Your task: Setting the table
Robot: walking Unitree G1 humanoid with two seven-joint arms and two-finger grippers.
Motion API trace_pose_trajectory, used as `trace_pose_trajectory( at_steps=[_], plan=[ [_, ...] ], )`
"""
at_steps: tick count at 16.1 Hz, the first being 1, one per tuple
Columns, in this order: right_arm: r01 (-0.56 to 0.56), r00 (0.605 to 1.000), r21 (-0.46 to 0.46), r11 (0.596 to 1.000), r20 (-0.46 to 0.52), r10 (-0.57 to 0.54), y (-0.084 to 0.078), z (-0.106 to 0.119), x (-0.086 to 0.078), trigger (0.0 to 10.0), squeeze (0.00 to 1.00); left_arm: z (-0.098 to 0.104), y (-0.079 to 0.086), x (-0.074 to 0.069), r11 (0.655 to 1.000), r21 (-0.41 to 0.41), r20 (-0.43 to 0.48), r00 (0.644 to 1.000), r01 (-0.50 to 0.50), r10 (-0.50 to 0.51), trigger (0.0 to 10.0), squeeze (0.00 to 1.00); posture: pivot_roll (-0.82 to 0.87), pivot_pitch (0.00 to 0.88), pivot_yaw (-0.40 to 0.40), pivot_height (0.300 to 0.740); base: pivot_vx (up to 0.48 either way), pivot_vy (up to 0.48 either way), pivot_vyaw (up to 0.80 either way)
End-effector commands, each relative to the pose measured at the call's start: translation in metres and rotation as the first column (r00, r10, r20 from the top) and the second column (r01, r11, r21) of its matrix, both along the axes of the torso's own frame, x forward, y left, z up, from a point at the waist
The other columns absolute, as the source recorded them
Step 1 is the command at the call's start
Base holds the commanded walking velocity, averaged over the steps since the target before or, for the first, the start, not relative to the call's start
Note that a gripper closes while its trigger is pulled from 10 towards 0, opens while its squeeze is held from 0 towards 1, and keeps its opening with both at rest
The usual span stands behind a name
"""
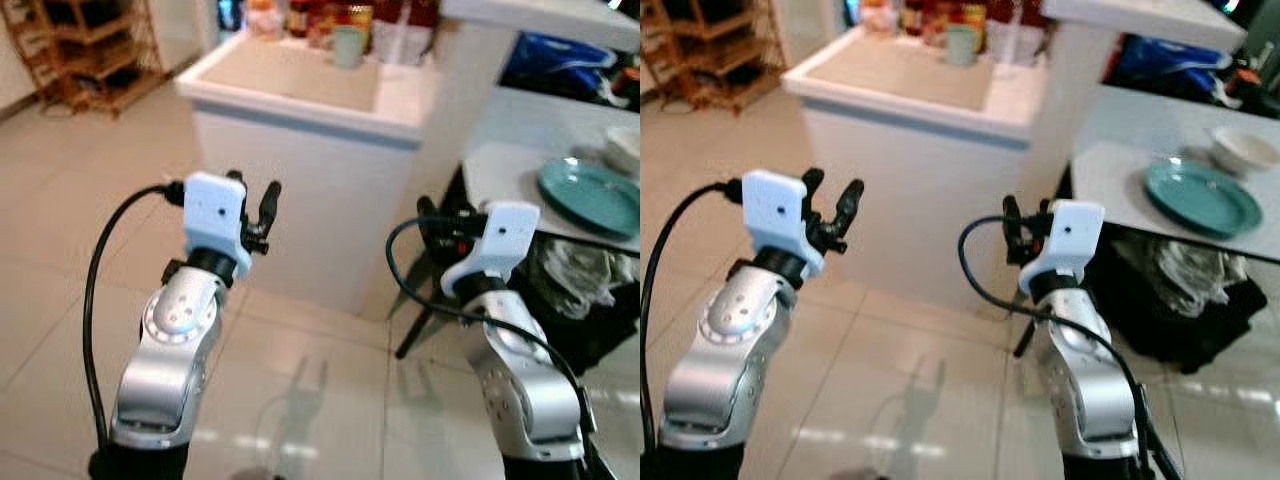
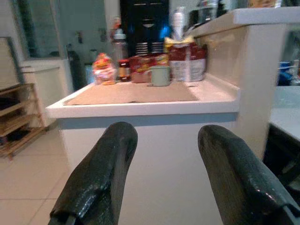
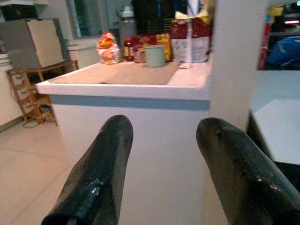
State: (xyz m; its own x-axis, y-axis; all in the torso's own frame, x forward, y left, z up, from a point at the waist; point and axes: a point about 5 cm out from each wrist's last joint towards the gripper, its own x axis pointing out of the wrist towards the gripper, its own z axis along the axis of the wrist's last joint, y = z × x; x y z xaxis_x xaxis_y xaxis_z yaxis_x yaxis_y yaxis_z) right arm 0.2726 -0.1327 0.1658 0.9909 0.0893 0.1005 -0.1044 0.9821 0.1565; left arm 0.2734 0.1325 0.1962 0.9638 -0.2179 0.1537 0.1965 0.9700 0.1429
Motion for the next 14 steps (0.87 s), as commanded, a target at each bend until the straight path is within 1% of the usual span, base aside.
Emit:
trace_pose_trajectory(
  at_steps=[1,3,4,5,6,7,8,9,10,13,14],
  plan=[
    [0.025,1.0,0.008,1.0,0.004,-0.025,-0.007,0.004,0.004,10.0,0.0,0.005,-0.001,0.0,1.0,-0.008,0.009,1.0,0.001,-0.001,10.0,0.0,0.1,0.0,-0.086,0.74,0.424,0.0,0.0],
    [0.037,0.999,0.005,0.999,0.013,-0.037,-0.008,0.006,0.007,10.0,0.0,0.007,0.001,0.002,1.0,-0.014,0.01,1.0,-0.006,0.006,10.0,0.0,0.1,0.0,-0.085,0.74,0.429,0.0,0.0],
    [0.04,0.999,-0.006,0.999,0.019,-0.04,-0.008,0.007,0.008,10.0,0.0,0.008,0.001,0.003,1.0,-0.014,0.01,1.0,-0.007,0.007,10.0,0.39,0.1,0.0,-0.085,0.74,0.431,0.0,0.0],
    [0.041,0.999,-0.007,0.999,0.023,-0.041,-0.008,0.008,0.009,10.0,0.0,0.008,0.001,0.003,1.0,-0.014,0.012,1.0,-0.006,0.007,10.0,0.71,0.1,0.0,-0.085,0.74,0.435,0.0,0.0],
    [0.045,0.999,-0.01,0.999,0.028,-0.045,-0.008,0.009,0.011,10.0,0.0,0.009,0.001,0.004,1.0,-0.014,0.013,1.0,-0.007,0.007,10.0,0.96,0.1,0.0,-0.085,0.74,0.435,0.0,0.0],
    [0.046,0.999,-0.01,0.999,0.029,-0.045,-0.007,0.01,0.012,10.0,0.0,0.01,0.002,0.004,1.0,-0.012,0.015,1.0,-0.009,0.009,10.0,0.99,0.1,0.0,-0.085,0.74,0.435,0.0,0.0],
    [0.034,0.999,0.019,0.999,0.029,-0.034,-0.006,0.01,0.013,10.0,0.32,0.01,0.003,0.004,1.0,-0.012,0.016,1.0,-0.011,0.011,10.0,1.0,0.11,0.0,-0.089,0.74,0.435,0.0,0.0],
    [0.026,0.999,0.046,0.999,0.027,-0.027,-0.006,0.01,0.013,10.0,1.0,0.011,0.003,0.004,1.0,-0.014,0.016,1.0,-0.011,0.011,10.0,1.0,0.11,0.0,-0.089,0.74,0.439,0.0,0.0],
    [0.018,0.999,0.067,0.998,0.031,-0.021,-0.006,0.01,0.013,10.0,1.0,0.012,0.004,0.005,1.0,-0.014,0.018,1.0,-0.012,0.012,10.0,1.0,0.11,0.0,-0.089,0.74,0.439,0.0,0.0],
    [0.013,0.999,0.06,0.998,0.036,-0.015,-0.005,0.011,0.014,10.0,1.0,0.014,0.004,0.006,1.0,-0.011,0.024,1.0,-0.015,0.015,10.0,1.0,0.11,0.0,-0.086,0.74,0.435,0.0,0.0],
    [0.012,0.999,0.043,0.999,0.035,-0.013,-0.005,0.011,0.015,10.0,1.0,0.014,0.005,0.006,1.0,-0.007,0.027,0.999,-0.017,0.017,10.0,1.0,0.11,0.0,-0.085,0.74,0.439,0.0,0.0]
  ],
)
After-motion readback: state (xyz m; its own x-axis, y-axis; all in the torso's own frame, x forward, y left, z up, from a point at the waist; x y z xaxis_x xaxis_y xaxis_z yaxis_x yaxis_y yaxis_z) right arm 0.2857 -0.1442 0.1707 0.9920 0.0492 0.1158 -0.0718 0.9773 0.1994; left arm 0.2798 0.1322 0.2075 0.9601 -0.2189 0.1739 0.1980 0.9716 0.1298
